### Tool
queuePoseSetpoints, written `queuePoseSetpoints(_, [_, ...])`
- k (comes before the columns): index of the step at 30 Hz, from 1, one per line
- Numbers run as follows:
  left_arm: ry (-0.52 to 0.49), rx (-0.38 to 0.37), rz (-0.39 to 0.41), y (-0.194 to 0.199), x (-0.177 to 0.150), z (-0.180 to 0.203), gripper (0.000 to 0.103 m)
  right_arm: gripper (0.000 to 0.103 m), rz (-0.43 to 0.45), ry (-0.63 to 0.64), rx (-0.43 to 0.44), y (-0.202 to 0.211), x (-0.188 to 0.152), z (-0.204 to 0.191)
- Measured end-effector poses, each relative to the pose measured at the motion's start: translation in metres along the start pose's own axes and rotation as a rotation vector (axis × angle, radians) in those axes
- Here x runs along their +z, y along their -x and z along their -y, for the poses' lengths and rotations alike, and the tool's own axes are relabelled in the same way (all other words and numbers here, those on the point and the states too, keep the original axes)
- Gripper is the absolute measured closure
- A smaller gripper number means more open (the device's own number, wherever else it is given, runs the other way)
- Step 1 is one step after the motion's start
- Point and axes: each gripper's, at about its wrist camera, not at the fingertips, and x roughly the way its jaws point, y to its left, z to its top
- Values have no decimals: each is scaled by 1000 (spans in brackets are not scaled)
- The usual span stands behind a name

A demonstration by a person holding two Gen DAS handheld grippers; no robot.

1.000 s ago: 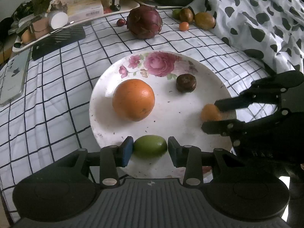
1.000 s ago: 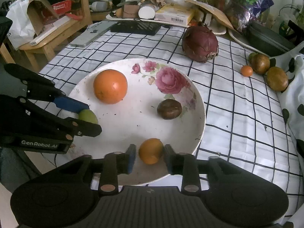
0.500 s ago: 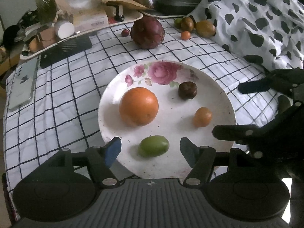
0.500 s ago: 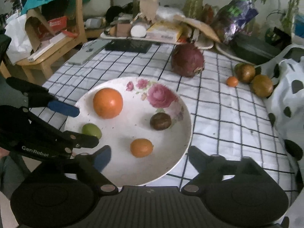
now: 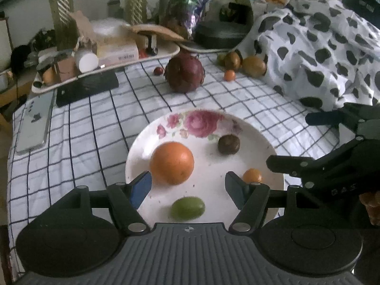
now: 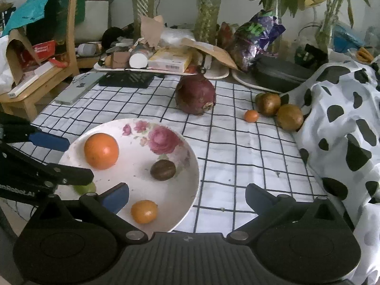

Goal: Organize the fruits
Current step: 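Lift both open tools away from the plate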

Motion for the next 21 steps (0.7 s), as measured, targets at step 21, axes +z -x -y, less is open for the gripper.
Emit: queuePoseSetpoints(21, [-28, -5, 112, -4, 27, 5, 36, 0, 26, -150, -104, -15, 10, 36])
